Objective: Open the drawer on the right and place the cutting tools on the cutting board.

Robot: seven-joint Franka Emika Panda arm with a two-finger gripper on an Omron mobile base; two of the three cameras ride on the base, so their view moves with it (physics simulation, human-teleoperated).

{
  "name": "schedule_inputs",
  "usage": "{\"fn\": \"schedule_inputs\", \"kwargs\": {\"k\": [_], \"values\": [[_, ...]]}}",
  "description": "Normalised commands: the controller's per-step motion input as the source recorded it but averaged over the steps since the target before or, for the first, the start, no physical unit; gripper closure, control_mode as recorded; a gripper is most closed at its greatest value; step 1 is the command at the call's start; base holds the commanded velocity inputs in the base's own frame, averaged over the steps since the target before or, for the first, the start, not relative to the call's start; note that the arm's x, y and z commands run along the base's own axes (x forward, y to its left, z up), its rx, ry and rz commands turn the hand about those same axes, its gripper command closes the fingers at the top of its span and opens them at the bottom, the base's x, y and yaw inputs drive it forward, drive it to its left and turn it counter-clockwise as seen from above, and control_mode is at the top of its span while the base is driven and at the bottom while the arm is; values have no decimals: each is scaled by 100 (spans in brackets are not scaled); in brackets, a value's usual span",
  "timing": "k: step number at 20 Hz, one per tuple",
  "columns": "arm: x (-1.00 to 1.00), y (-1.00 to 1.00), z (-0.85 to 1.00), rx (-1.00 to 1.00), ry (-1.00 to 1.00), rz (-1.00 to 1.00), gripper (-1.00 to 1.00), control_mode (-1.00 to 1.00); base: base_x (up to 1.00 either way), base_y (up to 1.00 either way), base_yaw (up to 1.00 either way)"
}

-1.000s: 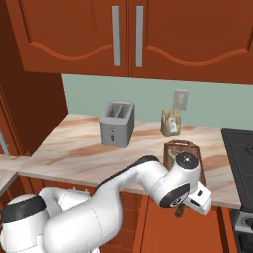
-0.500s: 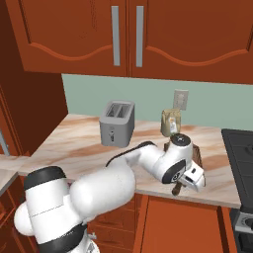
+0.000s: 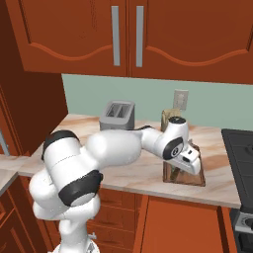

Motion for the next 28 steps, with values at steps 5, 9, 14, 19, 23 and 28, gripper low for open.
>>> {"fn": "schedule_inputs", "kwargs": {"k": [5,9,14,19,23,28], "values": [[5,0,0,0,0,0,100,-100,0,0,0],[24,-3,-2,0,0,1,100,-100,0,0,0],[29,-1,-13,0,0,4,100,-100,0,0,0],[25,-6,-19,0,0,5,100,-100,0,0,0],[21,-15,-11,0,0,7,100,-100,0,0,0],[19,-23,-10,0,0,8,100,-100,0,0,0]]}}
